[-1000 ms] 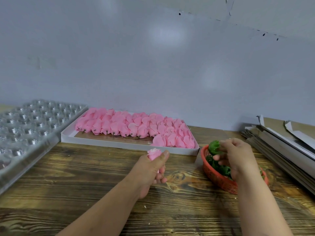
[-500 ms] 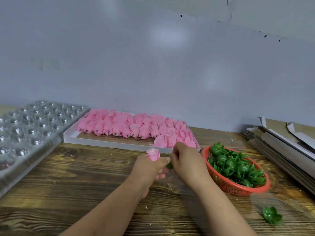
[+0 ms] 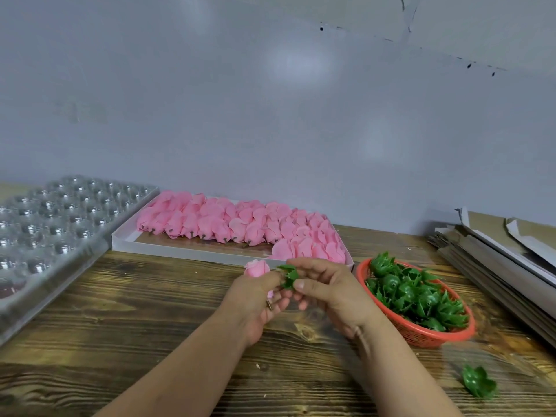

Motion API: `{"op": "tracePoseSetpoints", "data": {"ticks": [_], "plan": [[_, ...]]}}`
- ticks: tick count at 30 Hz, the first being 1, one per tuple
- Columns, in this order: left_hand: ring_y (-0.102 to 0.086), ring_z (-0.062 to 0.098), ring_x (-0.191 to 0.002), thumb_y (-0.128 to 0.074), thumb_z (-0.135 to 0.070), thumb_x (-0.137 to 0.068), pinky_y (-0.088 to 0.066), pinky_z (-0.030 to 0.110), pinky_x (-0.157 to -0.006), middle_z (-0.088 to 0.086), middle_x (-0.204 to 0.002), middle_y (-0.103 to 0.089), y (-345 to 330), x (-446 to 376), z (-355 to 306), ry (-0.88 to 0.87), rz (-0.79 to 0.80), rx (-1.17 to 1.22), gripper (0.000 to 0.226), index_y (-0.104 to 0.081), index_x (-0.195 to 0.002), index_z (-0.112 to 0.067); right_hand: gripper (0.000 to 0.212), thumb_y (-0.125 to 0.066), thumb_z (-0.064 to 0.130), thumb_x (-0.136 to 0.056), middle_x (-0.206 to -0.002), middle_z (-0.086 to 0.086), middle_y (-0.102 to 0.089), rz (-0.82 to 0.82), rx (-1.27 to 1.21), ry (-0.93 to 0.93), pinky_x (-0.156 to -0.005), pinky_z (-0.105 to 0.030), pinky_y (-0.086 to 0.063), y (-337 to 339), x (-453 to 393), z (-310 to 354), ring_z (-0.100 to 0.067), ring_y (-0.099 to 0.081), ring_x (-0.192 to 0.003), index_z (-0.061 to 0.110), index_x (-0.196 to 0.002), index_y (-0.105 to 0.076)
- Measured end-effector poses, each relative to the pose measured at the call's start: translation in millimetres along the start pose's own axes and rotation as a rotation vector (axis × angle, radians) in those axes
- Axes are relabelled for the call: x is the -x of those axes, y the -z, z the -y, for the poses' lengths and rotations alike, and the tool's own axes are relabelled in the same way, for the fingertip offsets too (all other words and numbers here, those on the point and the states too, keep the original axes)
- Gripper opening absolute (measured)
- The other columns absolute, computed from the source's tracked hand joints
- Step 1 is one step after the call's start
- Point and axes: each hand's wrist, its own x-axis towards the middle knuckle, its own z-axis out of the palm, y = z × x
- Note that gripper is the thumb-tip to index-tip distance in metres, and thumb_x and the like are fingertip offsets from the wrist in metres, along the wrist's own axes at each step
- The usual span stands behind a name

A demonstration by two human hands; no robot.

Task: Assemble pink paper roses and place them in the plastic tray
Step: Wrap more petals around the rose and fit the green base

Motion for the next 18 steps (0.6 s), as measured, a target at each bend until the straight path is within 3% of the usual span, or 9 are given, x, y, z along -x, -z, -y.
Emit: {"op": "tracePoseSetpoints", "data": {"ticks": [4, 7, 10, 14, 18], "plan": [[-0.063, 0.013, -0.056, -0.066, -0.006, -0.085, -0.051, 0.02, -0.048, 0.007, -0.062, -0.067, -0.7, 1.2, 0.6, 0.024, 0.043, 0.008, 0.006, -0.068, -0.08, -0.004, 0.029, -0.07, 0.006, -0.068, -0.069, -0.011, -0.07, -0.019, -0.037, 0.041, -0.045, -0.019, -0.049, -4.9, -2.1, -0.6, -0.012, -0.061, -0.05, 0.014, -0.095, -0.075], [-0.068, 0.012, -0.06, -0.066, -0.021, -0.088, -0.053, 0.023, -0.051, 0.005, -0.07, -0.073, -1.2, 1.3, -0.2, 0.025, 0.027, 0.095, 0.012, -0.067, -0.084, -0.009, 0.03, -0.068, 0.002, -0.067, -0.065, -0.009, -0.068, -0.112, -0.137, 0.044, -0.041, -0.019, -0.046, -1.8, -3.0, -0.1, -0.011, -0.057, -0.045, 0.006, -0.096, -0.071], [-0.073, 0.017, -0.073, -0.06, -0.038, -0.09, -0.054, 0.031, -0.061, 0.007, -0.084, -0.076, 0.4, -2.3, -1.9, 0.002, 0.0, 0.224, 0.026, -0.06, -0.093, -0.012, 0.034, -0.067, 0.0, -0.067, -0.064, -0.01, -0.067, -0.15, -0.182, 0.014, -0.04, -0.019, -0.047, -2.0, -3.4, 0.7, -0.012, -0.057, -0.045, -0.002, -0.1, -0.065], [-0.073, 0.02, -0.072, -0.053, -0.049, -0.09, -0.055, 0.042, -0.073, 0.007, -0.085, -0.076, 4.5, -6.0, -7.3, -0.048, -0.024, 0.406, 0.037, -0.054, -0.102, -0.014, 0.035, -0.066, -0.005, -0.07, -0.067, -0.015, -0.065, -0.146, -0.13, -0.121, -0.039, -0.019, -0.048, -11.9, -3.8, -1.8, -0.016, -0.059, -0.048, -0.007, -0.105, -0.061], [-0.068, 0.031, -0.09, -0.046, -0.058, -0.09, -0.052, 0.039, -0.061, 0.012, -0.099, -0.072, 6.6, -6.9, -9.8, -0.008, -0.02, 0.421, 0.059, -0.059, -0.115, -0.006, 0.025, -0.062, -0.011, -0.076, -0.066, -0.016, -0.066, -0.111, -0.123, -0.191, -0.041, -0.02, -0.05, -25.1, -3.4, -6.4, -0.017, -0.061, -0.049, -0.003, -0.1, -0.063]]}}
